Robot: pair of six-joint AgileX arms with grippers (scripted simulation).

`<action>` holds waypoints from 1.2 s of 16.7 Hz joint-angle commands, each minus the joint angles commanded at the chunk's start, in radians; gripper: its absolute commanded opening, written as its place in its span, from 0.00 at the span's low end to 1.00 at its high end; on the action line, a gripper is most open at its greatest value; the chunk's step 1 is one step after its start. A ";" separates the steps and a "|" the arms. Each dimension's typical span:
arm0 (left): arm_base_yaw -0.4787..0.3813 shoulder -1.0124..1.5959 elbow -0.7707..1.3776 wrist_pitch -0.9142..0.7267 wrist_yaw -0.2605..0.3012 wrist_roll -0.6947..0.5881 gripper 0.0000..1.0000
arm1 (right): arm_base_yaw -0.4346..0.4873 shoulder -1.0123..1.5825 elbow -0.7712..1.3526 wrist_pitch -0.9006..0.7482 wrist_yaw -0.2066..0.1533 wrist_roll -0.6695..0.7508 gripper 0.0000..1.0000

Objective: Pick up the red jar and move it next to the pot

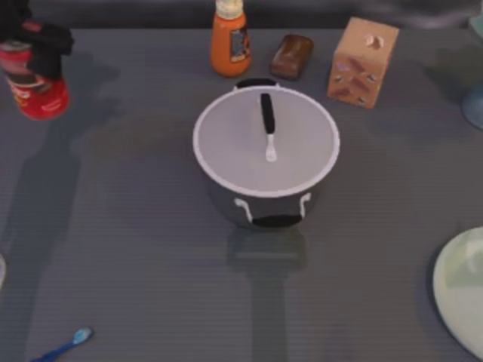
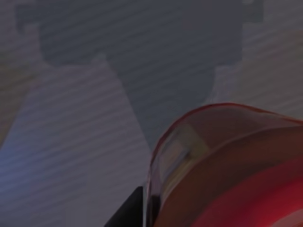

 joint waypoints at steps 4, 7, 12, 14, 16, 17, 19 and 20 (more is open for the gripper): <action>0.003 -0.080 -0.080 -0.001 -0.001 0.001 0.00 | 0.000 0.000 0.000 0.000 0.000 0.000 1.00; -0.003 -0.077 -0.076 -0.001 -0.001 0.003 0.00 | 0.000 0.000 0.000 0.000 0.000 0.000 1.00; -0.057 -0.107 -0.155 0.050 -0.037 -0.110 0.00 | 0.000 0.000 0.000 0.000 0.000 0.000 1.00; -0.108 -0.133 -0.227 0.095 -0.067 -0.223 0.00 | 0.000 0.000 0.000 0.000 0.000 0.000 1.00; -0.166 -0.165 -0.310 0.146 -0.103 -0.358 0.00 | 0.000 0.000 0.000 0.000 0.000 0.000 1.00; -0.195 -0.182 -0.353 0.174 -0.121 -0.427 0.00 | 0.000 0.000 0.000 0.000 0.000 0.000 1.00; -0.251 -0.216 -0.434 0.226 -0.156 -0.553 0.00 | 0.000 0.000 0.000 0.000 0.000 0.000 1.00; -0.276 -0.231 -0.470 0.249 -0.171 -0.603 0.00 | 0.000 0.000 0.000 0.000 0.000 0.000 1.00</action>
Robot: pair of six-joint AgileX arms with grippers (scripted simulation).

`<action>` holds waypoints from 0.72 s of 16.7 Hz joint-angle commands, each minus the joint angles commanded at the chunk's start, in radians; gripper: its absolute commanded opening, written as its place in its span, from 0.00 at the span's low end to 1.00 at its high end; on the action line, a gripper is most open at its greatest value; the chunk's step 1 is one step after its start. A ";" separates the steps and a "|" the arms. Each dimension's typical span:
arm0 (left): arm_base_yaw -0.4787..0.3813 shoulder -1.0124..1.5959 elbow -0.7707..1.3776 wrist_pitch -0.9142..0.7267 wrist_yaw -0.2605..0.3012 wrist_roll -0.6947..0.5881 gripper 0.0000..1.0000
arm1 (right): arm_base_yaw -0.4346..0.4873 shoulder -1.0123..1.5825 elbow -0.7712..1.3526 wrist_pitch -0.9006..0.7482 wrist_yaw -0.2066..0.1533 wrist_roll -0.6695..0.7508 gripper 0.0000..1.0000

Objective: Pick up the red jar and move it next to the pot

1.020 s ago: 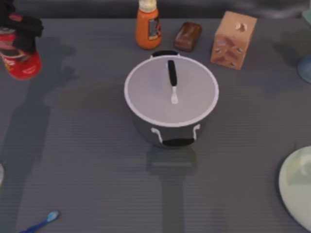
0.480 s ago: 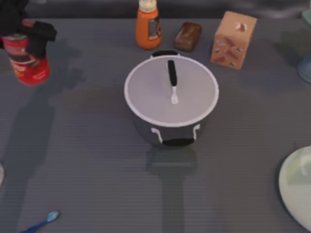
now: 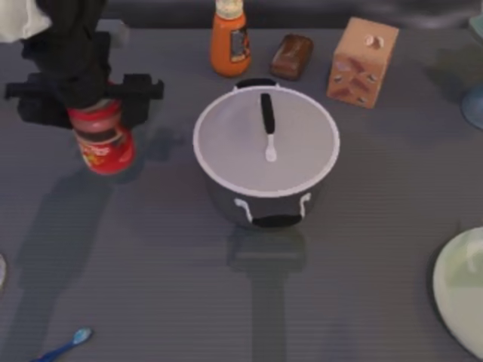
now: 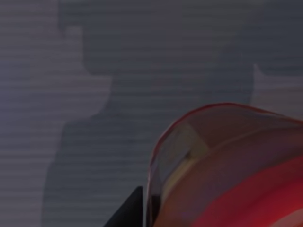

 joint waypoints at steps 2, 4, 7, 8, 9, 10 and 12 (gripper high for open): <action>-0.037 -0.024 -0.054 0.036 -0.023 -0.068 0.00 | 0.000 0.000 0.000 0.000 0.000 0.000 1.00; -0.053 -0.035 -0.079 0.052 -0.033 -0.095 0.00 | 0.000 0.000 0.000 0.000 0.000 0.000 1.00; -0.053 -0.035 -0.079 0.052 -0.033 -0.095 0.00 | 0.000 0.000 0.000 0.000 0.000 0.000 1.00; -0.049 -0.030 -0.077 0.049 -0.031 -0.092 0.00 | 0.000 0.000 0.000 0.000 0.000 0.000 1.00; -0.048 -0.029 -0.078 0.052 -0.031 -0.092 0.00 | 0.000 0.000 0.000 0.000 0.000 0.000 1.00; -0.047 -0.023 -0.084 0.064 -0.032 -0.092 0.00 | 0.000 0.000 0.000 0.000 0.000 0.000 1.00; -0.046 -0.004 -0.107 0.105 -0.031 -0.091 0.00 | 0.000 0.000 0.000 0.000 0.000 0.000 1.00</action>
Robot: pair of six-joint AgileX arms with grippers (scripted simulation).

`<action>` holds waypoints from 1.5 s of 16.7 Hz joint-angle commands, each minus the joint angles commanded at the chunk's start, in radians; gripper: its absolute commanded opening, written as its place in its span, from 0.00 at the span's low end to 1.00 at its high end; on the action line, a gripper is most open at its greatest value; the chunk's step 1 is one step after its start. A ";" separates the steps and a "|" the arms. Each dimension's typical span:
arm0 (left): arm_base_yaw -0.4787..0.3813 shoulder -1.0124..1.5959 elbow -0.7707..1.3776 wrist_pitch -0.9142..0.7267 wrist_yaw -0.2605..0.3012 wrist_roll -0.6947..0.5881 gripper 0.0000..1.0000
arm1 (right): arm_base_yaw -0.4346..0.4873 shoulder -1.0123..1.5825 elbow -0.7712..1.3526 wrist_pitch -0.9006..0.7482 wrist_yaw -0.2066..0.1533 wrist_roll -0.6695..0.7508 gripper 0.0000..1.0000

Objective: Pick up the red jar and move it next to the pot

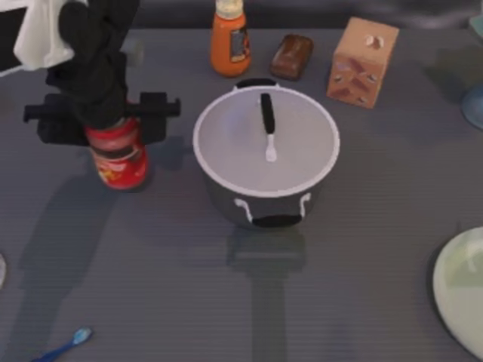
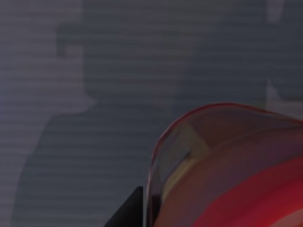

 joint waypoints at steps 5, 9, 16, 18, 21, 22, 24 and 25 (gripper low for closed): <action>0.002 0.050 -0.056 0.113 0.001 0.006 0.00 | 0.000 0.000 0.000 0.000 0.000 0.000 1.00; 0.002 0.052 -0.058 0.116 0.001 0.006 0.00 | 0.000 0.000 0.000 0.000 0.000 0.000 1.00; 0.002 0.052 -0.058 0.116 0.001 0.006 0.53 | 0.000 0.000 0.000 0.000 0.000 0.000 1.00; 0.002 0.052 -0.058 0.116 0.001 0.006 0.68 | 0.000 0.000 0.000 0.000 0.000 0.000 1.00; 0.002 0.052 -0.058 0.116 0.001 0.006 0.90 | 0.000 0.000 0.000 0.000 0.000 0.000 1.00; 0.002 0.052 -0.058 0.116 0.001 0.006 0.98 | 0.000 0.000 0.000 0.000 0.000 0.000 1.00; 0.002 0.052 -0.058 0.116 0.001 0.006 1.00 | 0.000 0.000 0.000 0.000 0.000 0.000 1.00; 0.002 0.052 -0.058 0.116 0.001 0.006 1.00 | 0.000 0.000 0.000 0.000 0.000 0.000 1.00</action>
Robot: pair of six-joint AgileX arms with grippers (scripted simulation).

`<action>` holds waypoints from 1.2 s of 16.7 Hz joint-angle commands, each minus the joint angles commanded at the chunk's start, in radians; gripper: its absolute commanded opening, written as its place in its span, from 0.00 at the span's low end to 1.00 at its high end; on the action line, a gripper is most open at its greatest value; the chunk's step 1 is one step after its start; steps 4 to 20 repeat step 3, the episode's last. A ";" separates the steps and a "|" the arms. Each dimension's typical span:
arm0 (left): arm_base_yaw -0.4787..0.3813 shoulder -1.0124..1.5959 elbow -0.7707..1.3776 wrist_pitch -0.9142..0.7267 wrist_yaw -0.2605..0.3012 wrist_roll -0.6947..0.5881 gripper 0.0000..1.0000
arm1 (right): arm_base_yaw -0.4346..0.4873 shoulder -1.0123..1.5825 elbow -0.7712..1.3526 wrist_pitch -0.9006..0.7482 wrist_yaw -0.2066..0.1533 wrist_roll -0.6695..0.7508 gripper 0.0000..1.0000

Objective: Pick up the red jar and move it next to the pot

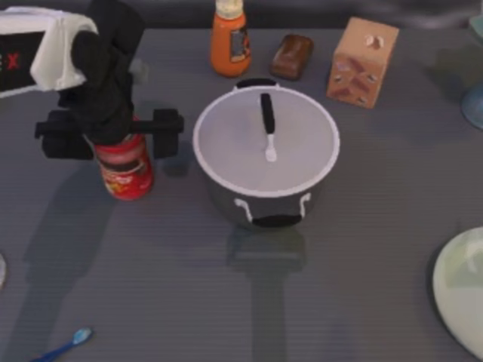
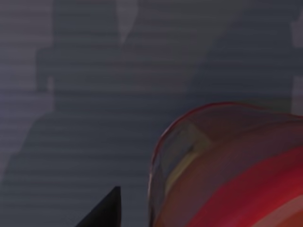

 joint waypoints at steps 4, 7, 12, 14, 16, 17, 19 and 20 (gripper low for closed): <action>0.000 0.000 0.000 0.000 0.000 0.000 1.00 | 0.000 0.000 0.000 0.000 0.000 0.000 1.00; 0.000 0.000 0.000 0.000 0.000 0.000 1.00 | 0.000 0.000 0.000 0.000 0.000 0.000 1.00; 0.000 0.000 0.000 0.000 0.000 0.000 1.00 | 0.000 0.000 0.000 0.000 0.000 0.000 1.00; 0.000 0.000 0.000 0.000 0.000 0.000 1.00 | 0.000 0.000 0.000 0.000 0.000 0.000 1.00; 0.000 0.000 0.000 0.000 0.000 0.000 1.00 | 0.000 0.000 0.000 0.000 0.000 0.000 1.00; 0.000 0.000 0.000 0.000 0.000 0.000 1.00 | 0.000 0.000 0.000 0.000 0.000 0.000 1.00; 0.000 0.000 0.000 0.000 0.000 0.000 1.00 | 0.000 0.000 0.000 0.000 0.000 0.000 1.00; 0.000 0.000 0.000 0.000 0.000 0.000 1.00 | 0.000 0.000 0.000 0.000 0.000 0.000 1.00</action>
